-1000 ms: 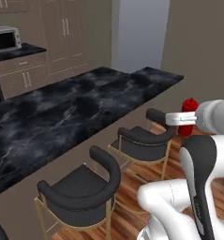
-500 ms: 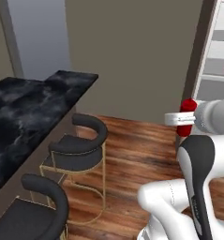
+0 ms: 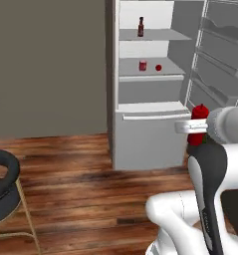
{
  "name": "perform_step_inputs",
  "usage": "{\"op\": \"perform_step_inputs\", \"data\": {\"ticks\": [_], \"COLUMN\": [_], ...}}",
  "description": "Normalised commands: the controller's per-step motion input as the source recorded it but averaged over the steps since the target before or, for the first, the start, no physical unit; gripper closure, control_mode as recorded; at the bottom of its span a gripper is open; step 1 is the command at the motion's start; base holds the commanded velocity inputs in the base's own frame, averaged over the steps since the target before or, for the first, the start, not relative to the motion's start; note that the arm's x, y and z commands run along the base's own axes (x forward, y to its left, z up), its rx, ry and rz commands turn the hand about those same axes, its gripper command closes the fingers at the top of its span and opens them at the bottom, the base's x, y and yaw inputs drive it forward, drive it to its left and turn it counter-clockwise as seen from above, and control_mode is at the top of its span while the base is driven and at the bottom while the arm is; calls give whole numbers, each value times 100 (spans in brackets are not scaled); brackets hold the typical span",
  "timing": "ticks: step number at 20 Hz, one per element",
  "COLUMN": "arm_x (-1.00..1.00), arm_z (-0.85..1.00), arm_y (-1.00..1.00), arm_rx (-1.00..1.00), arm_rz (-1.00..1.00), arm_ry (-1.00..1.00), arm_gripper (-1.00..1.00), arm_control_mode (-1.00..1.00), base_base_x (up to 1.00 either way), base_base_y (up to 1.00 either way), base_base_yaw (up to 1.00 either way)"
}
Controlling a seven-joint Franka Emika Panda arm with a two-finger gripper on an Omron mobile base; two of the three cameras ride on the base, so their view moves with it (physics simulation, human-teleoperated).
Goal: Place the condiment bottle and ketchup from the counter to the top shelf of the fridge. If the existing items in the fridge are on the top shelf, move them to other shelves.
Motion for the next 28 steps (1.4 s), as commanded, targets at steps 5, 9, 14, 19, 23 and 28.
{"op": "perform_step_inputs", "data": {"ticks": [5, 9, 14, 19, 23, 28], "arm_x": [0, 0, 0, 0, 0, 0], "arm_z": [0, 0, 0, 0, 0, 0], "arm_y": [0, 0, 0, 0, 0, 0], "arm_rx": [0, 0, 0, 0, 0, 0], "arm_rz": [0, 0, 0, 0, 0, 0], "arm_ry": [0, 0, 0, 0, 0, 0], "arm_gripper": [100, 100, 100, 100, 100, 100], "arm_control_mode": [100, 100, 100, 100, 100, 100], "base_base_x": [86, 100, 100, 100, 100, 99], "base_base_y": [-75, -26, 2, 2, -3, -1], "base_base_yaw": [-32, -9, -1, 0, 0, 0]}}
